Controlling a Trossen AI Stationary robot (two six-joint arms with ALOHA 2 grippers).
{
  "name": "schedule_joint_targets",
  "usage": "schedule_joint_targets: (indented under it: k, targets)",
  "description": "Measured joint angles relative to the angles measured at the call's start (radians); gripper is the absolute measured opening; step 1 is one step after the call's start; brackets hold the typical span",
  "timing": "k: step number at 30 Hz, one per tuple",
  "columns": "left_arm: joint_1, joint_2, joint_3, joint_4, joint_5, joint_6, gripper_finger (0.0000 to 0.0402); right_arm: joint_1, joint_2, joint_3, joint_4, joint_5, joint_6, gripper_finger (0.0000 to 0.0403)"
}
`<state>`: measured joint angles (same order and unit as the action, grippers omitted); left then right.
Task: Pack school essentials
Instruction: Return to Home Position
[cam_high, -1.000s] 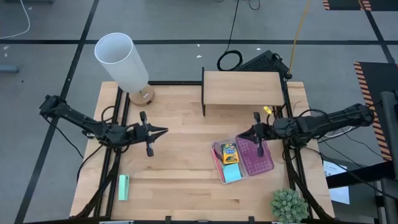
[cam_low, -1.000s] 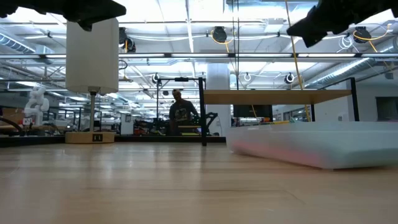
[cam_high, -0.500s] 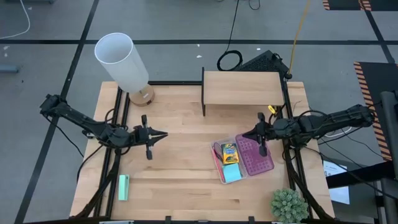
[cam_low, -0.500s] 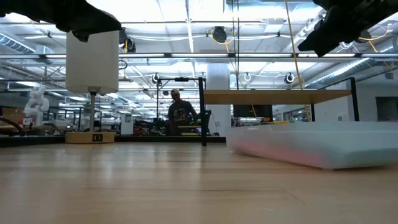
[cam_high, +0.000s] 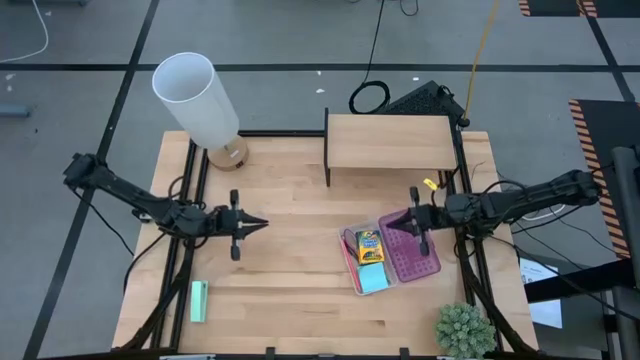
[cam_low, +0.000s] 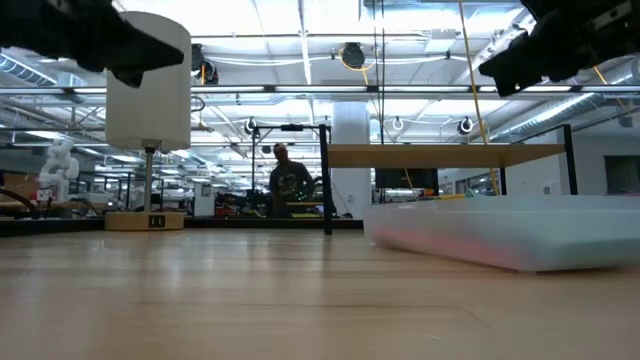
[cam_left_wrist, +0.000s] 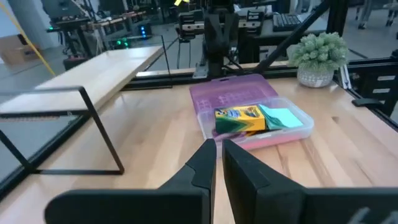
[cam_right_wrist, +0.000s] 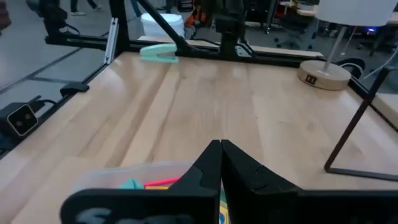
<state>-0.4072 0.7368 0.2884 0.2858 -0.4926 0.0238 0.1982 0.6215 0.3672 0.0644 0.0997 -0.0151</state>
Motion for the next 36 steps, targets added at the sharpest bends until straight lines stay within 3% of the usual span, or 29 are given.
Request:
schedule_joint_targets:
  k: [10,15,25,36]
  targets:
    - [0.040,-0.032,-0.189,0.233,0.051,-0.011,0.0030,0.000,-0.086,-0.193,0.232,-0.053,-0.040,0.0000]
    - [0.040,-0.077,-0.243,0.250,0.056,-0.006,0.0005,0.000,-0.155,-0.247,0.230,-0.052,-0.054,0.0000]
    - [0.040,-0.169,-0.279,0.228,0.057,0.004,0.0003,0.000,-0.281,-0.324,0.224,-0.053,-0.058,0.0000]
    - [0.040,-0.183,-0.279,0.208,0.057,0.006,0.0003,0.000,-0.383,-0.328,0.170,-0.052,-0.102,0.0000]
